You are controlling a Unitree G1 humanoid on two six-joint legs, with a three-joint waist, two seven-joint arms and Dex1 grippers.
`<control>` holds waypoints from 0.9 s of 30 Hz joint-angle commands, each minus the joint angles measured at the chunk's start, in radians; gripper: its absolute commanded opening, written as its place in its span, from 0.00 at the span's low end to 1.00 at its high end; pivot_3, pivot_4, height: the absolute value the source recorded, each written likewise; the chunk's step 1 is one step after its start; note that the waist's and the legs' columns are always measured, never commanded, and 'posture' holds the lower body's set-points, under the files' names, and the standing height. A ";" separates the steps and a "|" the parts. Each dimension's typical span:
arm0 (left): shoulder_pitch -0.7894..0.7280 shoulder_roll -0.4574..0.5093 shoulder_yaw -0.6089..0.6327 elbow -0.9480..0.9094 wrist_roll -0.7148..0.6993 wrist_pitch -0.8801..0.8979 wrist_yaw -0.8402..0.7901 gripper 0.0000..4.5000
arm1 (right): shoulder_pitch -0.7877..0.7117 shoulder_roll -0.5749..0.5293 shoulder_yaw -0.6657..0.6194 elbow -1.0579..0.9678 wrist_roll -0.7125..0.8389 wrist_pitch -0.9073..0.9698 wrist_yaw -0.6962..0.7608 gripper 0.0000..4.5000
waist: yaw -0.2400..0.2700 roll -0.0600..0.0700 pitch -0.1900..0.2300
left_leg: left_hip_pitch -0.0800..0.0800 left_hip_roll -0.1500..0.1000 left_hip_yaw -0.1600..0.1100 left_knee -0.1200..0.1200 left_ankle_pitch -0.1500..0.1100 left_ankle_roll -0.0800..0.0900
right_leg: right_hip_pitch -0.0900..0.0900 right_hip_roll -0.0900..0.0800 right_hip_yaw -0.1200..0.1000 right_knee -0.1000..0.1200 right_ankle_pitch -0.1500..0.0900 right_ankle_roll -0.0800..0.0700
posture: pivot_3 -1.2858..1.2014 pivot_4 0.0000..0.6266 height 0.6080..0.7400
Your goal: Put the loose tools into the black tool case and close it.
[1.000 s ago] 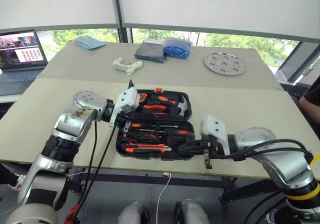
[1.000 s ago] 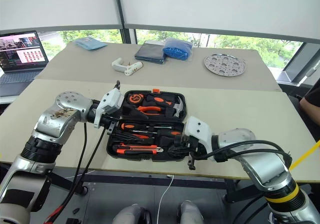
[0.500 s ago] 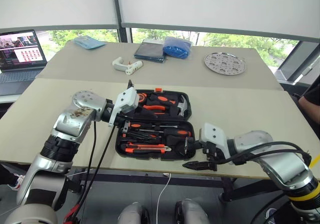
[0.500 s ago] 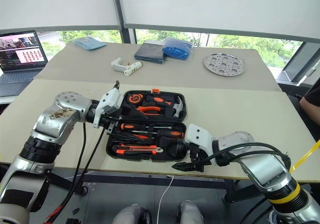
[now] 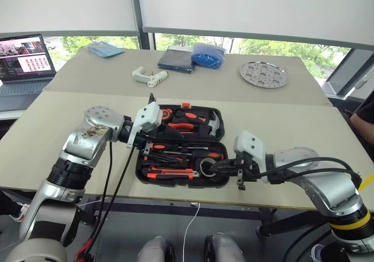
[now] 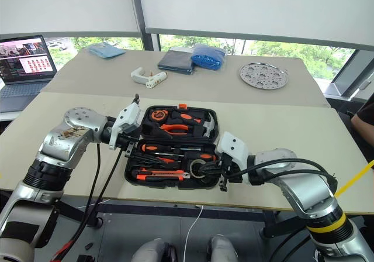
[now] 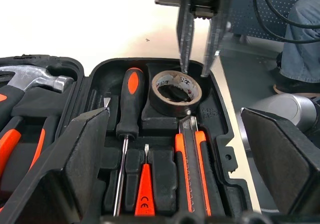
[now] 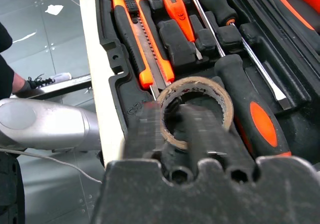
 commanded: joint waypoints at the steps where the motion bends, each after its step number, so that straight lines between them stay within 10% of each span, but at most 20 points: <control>1: -0.010 0.004 0.013 -0.012 0.001 -0.019 0.002 1.00 | 0.004 -0.037 -0.023 -0.042 0.006 -0.030 0.027 0.01 | 0.000 0.000 0.000 | 0.000 0.000 0.000 0.000 0.000 0.000 | 0.000 0.000 0.000 0.000 0.000 0.000 | 0.52 0.24 0.84; 15: -0.006 0.011 0.018 -0.010 0.005 -0.021 0.002 1.00 | -0.049 -0.038 0.060 -0.026 -0.074 -0.120 0.056 0.01 | -0.002 0.000 0.000 | 0.000 0.000 0.000 0.000 0.000 0.000 | 0.000 0.000 0.000 0.000 0.000 0.000 | 0.52 0.24 0.84; 21: 0.000 0.014 0.023 -0.017 0.005 -0.018 0.008 1.00 | -0.063 -0.047 0.122 -0.001 -0.158 -0.215 0.085 0.40 | -0.002 0.000 0.000 | 0.000 0.000 0.000 0.000 0.000 0.000 | 0.000 0.000 0.000 0.000 0.000 0.000 | 0.52 0.24 0.84; 27: -0.002 0.017 0.024 -0.015 0.005 -0.018 0.012 1.00 | -0.064 -0.037 0.164 0.064 -0.233 -0.297 0.101 0.40 | -0.003 0.000 0.000 | 0.000 0.000 0.000 0.000 0.000 0.000 | 0.000 0.000 0.000 0.000 0.000 0.000 | 0.52 0.24 0.84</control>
